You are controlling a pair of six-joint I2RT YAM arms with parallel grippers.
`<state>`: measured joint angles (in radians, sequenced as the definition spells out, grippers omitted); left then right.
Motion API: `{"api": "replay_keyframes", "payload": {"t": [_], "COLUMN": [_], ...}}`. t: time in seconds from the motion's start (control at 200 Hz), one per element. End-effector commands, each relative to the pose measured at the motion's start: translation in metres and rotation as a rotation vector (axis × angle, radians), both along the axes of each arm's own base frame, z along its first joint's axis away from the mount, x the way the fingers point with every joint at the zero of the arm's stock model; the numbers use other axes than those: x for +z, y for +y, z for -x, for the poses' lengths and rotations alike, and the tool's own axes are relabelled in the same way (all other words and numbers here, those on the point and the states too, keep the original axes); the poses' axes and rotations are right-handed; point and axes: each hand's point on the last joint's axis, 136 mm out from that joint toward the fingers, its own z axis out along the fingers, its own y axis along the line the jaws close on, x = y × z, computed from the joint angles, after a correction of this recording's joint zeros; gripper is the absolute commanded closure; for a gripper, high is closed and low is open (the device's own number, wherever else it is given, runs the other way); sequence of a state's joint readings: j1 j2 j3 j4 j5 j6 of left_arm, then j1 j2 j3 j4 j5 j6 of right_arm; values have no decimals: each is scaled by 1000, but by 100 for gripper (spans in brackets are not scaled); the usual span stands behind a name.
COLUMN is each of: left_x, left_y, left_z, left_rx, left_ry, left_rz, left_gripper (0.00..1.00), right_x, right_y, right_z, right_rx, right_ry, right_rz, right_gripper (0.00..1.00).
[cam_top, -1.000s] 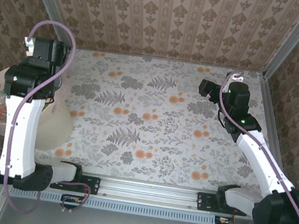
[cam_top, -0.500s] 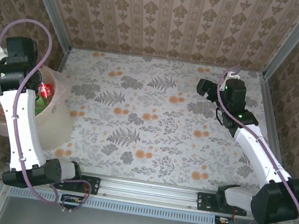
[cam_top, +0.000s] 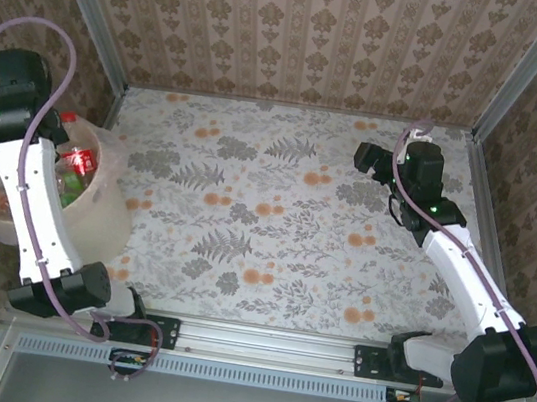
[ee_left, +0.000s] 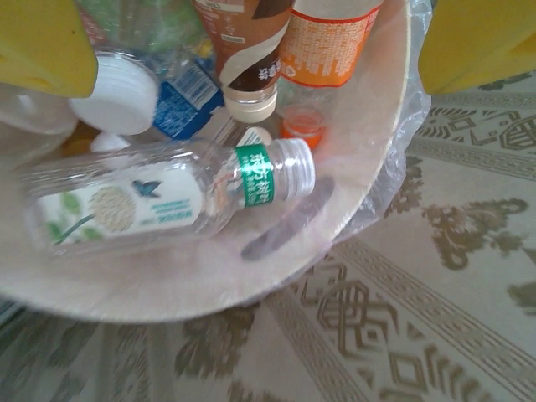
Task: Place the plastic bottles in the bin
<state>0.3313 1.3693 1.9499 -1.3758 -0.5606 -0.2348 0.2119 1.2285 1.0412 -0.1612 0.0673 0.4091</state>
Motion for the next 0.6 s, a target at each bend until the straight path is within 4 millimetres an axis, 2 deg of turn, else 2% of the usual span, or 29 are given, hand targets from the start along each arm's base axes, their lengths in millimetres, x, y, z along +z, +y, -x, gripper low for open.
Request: {"api": "replay_keyframes", "payload": {"t": [0.0,0.105,0.185,0.305,0.375,0.455,0.495,0.55,0.595], "left_x": [14,26,45,76,83,77,70,54,38], "left_y": [-22,-45,-80,-158,-213,-270,-292,-308,-313], "left_z": [-11,-25,-42,-67,-76,-80,-80,-83,-85], "left_rx": [-94,-177,-313,-611,-828,-1054,-1145,-1206,-1227], "left_ry": [-104,-170,-252,-439,-532,-619,-659,-691,-683], "left_rz": [49,60,47,74,101,133,154,181,186], "left_gripper": [0,0,0,0,0,0,0,0,0], "right_x": [17,17,18,19,17,15,12,5,-2], "right_y": [0,-1,-1,-4,-8,-16,-22,-33,-43], "right_z": [2,2,3,9,13,17,20,23,26], "right_rx": [-8,-11,-11,-22,-38,-67,-89,-131,-166], "right_ry": [-26,-27,-30,-41,-49,-65,-74,-86,-92], "right_rz": [-33,-38,-44,-48,-36,-6,18,52,90], "right_gripper": [0,0,0,0,0,0,0,0,0]}}
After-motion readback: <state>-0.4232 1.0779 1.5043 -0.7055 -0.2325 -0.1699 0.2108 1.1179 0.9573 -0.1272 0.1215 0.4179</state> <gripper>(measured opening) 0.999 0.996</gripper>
